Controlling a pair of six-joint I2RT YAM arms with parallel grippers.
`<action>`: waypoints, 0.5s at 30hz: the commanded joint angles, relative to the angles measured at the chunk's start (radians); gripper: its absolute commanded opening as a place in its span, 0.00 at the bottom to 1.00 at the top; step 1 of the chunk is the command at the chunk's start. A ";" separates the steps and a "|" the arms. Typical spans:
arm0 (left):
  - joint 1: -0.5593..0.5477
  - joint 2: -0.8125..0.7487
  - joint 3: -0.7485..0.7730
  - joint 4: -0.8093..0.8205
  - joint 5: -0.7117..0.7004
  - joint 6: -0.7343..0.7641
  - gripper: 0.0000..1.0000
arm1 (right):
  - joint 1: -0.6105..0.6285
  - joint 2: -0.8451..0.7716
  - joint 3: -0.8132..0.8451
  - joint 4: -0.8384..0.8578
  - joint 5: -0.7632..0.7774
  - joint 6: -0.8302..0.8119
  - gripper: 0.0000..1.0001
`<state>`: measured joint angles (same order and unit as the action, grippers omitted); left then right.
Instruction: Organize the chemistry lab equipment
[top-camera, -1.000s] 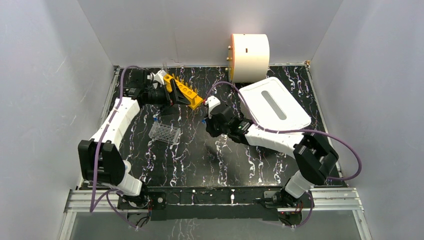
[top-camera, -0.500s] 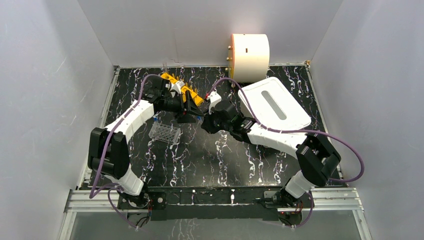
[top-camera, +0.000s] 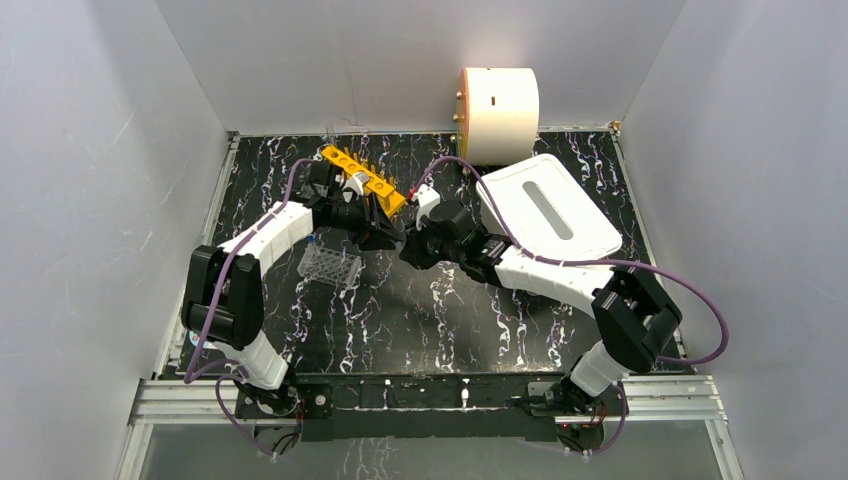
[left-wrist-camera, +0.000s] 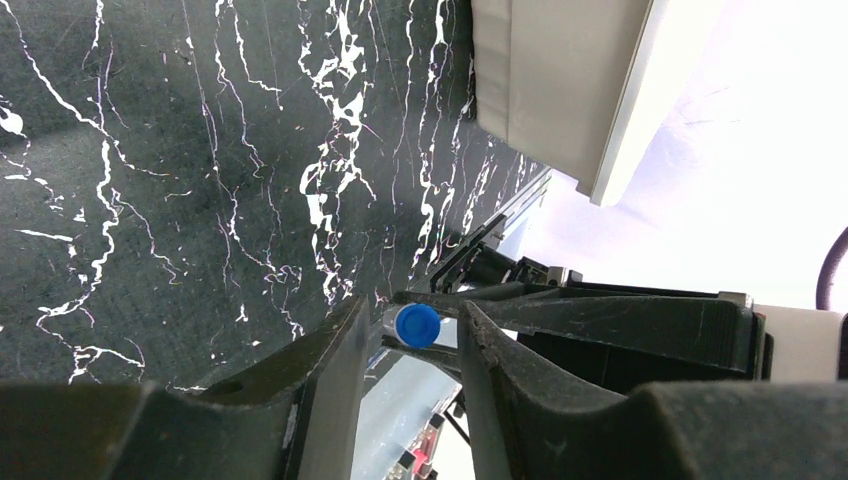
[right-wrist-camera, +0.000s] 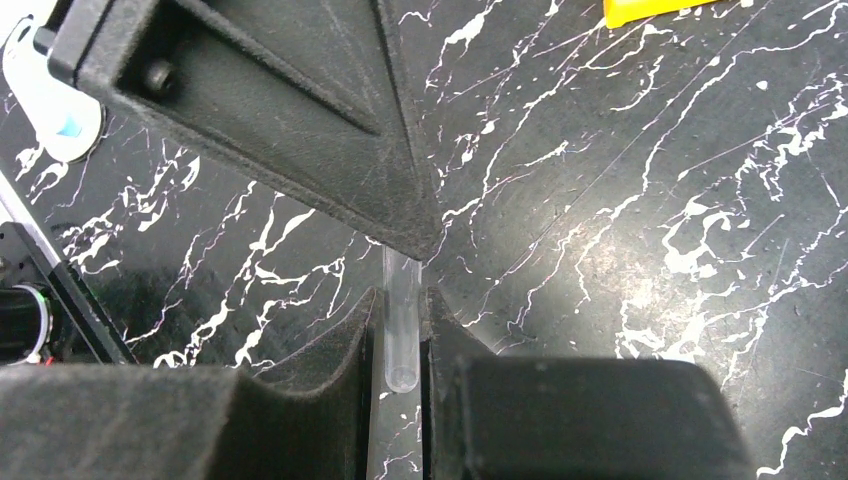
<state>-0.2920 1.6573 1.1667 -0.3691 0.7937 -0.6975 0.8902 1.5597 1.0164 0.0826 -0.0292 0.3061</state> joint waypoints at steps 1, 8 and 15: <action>-0.008 -0.018 0.021 -0.002 0.049 -0.048 0.32 | -0.005 0.000 0.023 0.052 -0.037 -0.022 0.22; -0.008 -0.028 0.000 -0.001 0.081 -0.050 0.11 | -0.005 0.018 0.037 0.051 -0.047 -0.031 0.22; -0.008 -0.058 0.012 -0.006 0.017 -0.009 0.06 | -0.005 0.026 0.058 0.017 -0.036 -0.014 0.34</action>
<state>-0.2913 1.6573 1.1656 -0.3660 0.7872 -0.7181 0.8875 1.5692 1.0229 0.0834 -0.0631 0.2863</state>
